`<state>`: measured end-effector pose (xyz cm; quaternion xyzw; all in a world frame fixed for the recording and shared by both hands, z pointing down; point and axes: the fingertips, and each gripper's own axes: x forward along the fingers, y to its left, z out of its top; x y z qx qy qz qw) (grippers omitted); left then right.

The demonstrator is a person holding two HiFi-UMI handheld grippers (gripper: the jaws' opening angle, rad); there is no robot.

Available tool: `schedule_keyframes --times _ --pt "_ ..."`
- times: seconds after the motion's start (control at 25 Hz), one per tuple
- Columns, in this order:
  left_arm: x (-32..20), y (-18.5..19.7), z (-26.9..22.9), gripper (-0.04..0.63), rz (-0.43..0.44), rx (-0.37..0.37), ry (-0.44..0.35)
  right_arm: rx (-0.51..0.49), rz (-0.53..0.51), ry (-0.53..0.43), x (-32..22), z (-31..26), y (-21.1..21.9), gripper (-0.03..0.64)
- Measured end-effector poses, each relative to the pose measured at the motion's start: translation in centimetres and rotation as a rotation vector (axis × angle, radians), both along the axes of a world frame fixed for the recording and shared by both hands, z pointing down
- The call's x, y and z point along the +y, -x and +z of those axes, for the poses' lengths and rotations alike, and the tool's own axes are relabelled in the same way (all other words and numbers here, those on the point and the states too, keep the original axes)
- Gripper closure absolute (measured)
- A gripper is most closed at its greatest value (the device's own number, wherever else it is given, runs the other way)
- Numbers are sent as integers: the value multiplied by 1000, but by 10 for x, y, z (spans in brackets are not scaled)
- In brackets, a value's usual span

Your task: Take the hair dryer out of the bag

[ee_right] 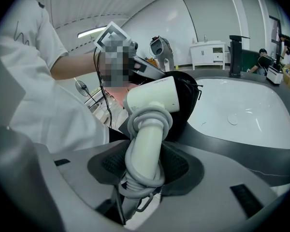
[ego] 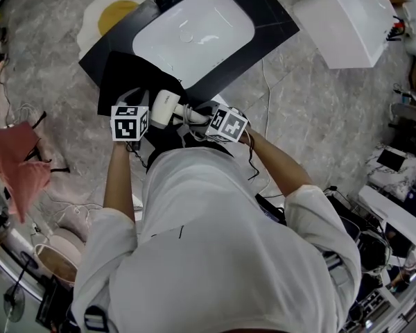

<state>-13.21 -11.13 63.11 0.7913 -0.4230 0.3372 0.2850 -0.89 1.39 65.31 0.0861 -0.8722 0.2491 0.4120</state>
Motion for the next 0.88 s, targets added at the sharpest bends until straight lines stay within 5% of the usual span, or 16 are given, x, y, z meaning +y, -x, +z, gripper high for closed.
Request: schedule_keyframes --times 0.88 --pt "13 -22 5 537 -62 50 -35 -199 147 39 30 -22 -37 423"
